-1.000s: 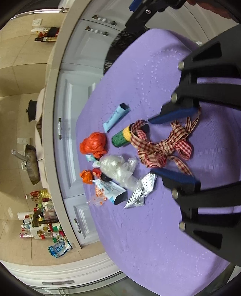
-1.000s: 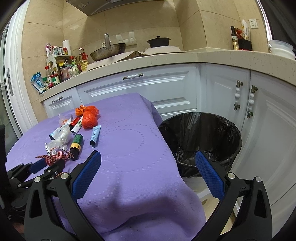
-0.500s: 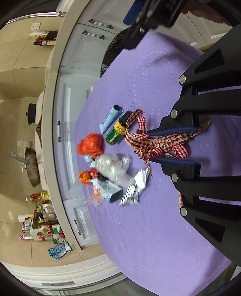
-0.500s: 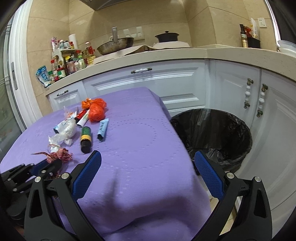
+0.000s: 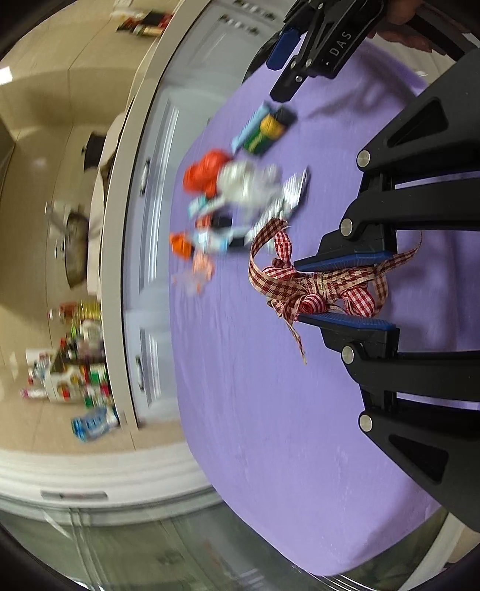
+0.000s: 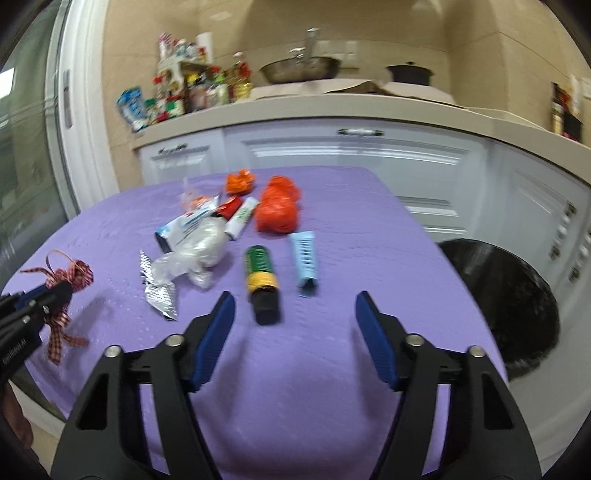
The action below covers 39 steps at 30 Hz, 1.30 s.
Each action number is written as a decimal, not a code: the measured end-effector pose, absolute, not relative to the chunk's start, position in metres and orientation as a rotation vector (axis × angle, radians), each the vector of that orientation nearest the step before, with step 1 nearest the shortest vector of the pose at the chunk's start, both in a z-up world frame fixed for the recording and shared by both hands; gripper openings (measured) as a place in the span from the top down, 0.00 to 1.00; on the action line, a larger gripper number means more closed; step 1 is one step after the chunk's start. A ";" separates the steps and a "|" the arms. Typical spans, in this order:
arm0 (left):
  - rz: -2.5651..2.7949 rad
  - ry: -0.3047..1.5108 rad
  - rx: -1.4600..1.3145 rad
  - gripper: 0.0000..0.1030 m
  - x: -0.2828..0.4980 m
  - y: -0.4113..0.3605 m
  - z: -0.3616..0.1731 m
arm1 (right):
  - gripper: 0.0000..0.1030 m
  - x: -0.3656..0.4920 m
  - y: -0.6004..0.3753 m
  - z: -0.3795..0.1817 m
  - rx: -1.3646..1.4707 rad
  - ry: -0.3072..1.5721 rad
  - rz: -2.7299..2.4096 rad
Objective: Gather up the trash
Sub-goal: 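Grasp the checkered ribbon with the left tool while the right tool grasps the green bottle, then carry ribbon and bottle over the black bin and open both tools to drop them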
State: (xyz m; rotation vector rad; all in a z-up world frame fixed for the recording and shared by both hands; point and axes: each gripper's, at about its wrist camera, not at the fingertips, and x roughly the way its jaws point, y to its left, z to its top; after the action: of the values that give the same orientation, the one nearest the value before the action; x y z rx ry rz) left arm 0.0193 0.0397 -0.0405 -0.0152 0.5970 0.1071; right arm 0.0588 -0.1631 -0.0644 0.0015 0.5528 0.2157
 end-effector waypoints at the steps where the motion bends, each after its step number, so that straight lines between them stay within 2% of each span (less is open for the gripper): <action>1: 0.124 0.597 -0.029 0.78 0.021 0.049 -0.041 | 0.43 0.063 -0.158 -0.065 -0.006 0.562 0.222; 4: 0.156 0.600 -0.049 0.78 0.026 0.067 -0.041 | 0.49 0.076 -0.148 -0.068 -0.016 0.600 0.234; 12: 0.178 0.618 -0.086 0.78 0.037 0.092 -0.045 | 0.55 0.096 -0.136 -0.079 -0.043 0.683 0.215; 14: 0.171 0.623 -0.092 0.78 0.038 0.093 -0.046 | 0.61 0.099 -0.135 -0.081 -0.051 0.691 0.209; 15: 0.169 0.623 -0.094 0.78 0.037 0.092 -0.047 | 0.72 0.099 -0.134 -0.081 -0.058 0.686 0.204; 16: 0.167 0.623 -0.096 0.78 0.037 0.093 -0.047 | 0.77 0.099 -0.134 -0.081 -0.059 0.689 0.210; 29: 0.128 0.589 -0.091 0.78 0.028 0.076 -0.035 | 0.77 0.064 -0.147 -0.057 -0.040 0.587 0.203; 39: -0.045 0.554 -0.062 0.78 0.033 0.010 -0.015 | 0.77 0.043 -0.212 -0.034 0.015 0.518 0.081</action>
State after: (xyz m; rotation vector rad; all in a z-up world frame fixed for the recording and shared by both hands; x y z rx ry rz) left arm 0.0327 0.0105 -0.0151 -0.0616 0.5543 -0.0447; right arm 0.0428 -0.2120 -0.0344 0.0146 0.5179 0.0805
